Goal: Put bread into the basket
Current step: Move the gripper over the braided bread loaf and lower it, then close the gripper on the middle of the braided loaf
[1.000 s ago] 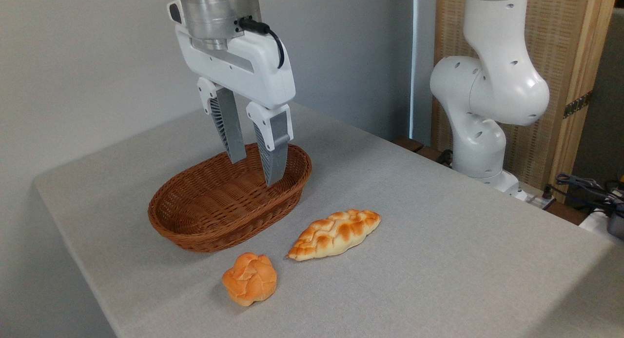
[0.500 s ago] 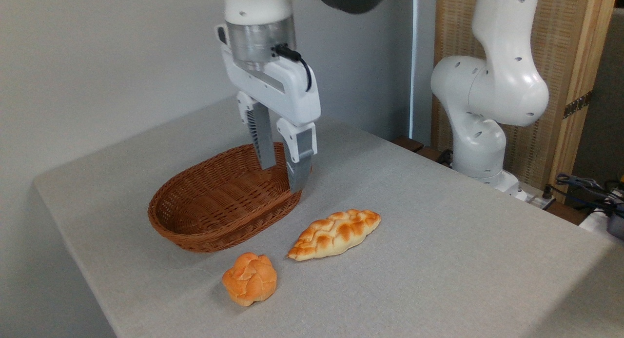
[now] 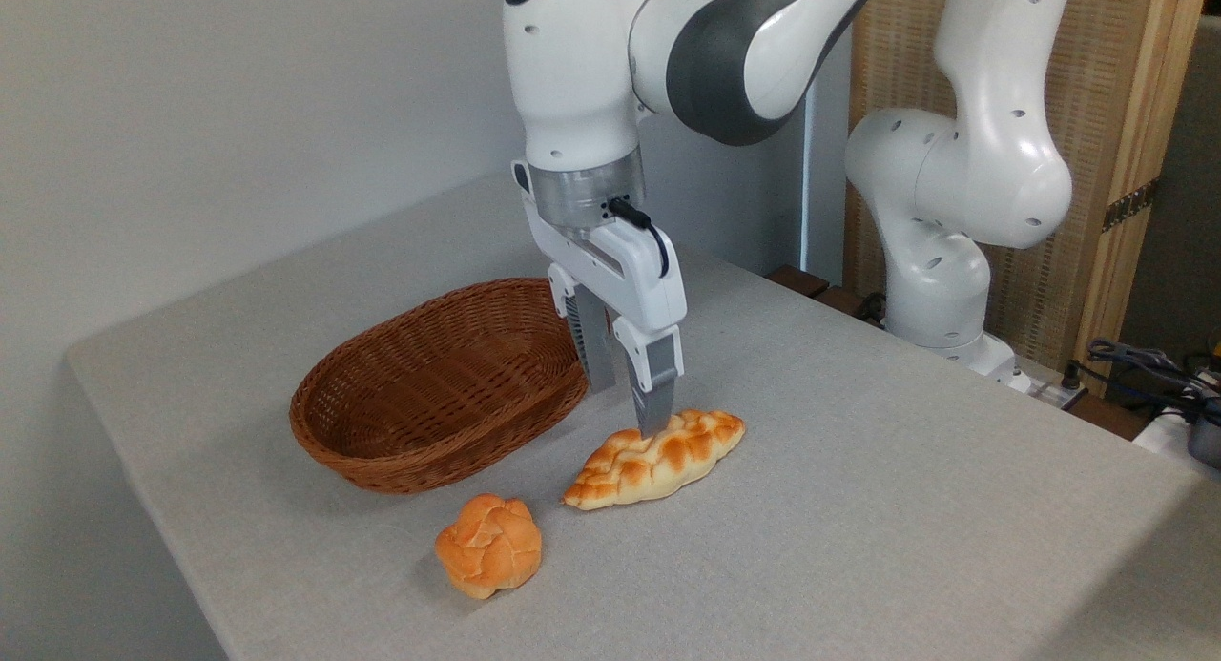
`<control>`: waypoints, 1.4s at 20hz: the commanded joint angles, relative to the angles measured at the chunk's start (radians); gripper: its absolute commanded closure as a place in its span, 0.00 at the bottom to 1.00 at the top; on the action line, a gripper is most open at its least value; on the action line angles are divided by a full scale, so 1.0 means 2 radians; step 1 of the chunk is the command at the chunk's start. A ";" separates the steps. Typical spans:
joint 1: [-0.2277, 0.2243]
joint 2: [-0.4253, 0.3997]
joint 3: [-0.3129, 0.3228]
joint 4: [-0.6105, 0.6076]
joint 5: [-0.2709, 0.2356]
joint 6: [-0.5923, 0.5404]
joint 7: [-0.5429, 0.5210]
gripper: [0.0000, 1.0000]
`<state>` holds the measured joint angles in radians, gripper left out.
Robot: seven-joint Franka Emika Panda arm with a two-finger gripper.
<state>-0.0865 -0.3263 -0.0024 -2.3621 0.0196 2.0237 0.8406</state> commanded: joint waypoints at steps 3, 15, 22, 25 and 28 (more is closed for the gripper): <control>-0.002 0.001 0.008 -0.017 0.028 0.013 0.019 0.00; -0.002 0.007 0.008 -0.044 0.046 0.052 0.019 0.00; -0.002 0.013 0.007 -0.045 0.081 0.054 0.019 0.00; -0.002 0.015 0.007 -0.048 0.081 0.054 0.019 0.00; -0.002 0.016 0.007 -0.053 0.081 0.056 0.019 0.00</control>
<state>-0.0846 -0.2950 -0.0005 -2.4479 0.1634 2.1092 0.8603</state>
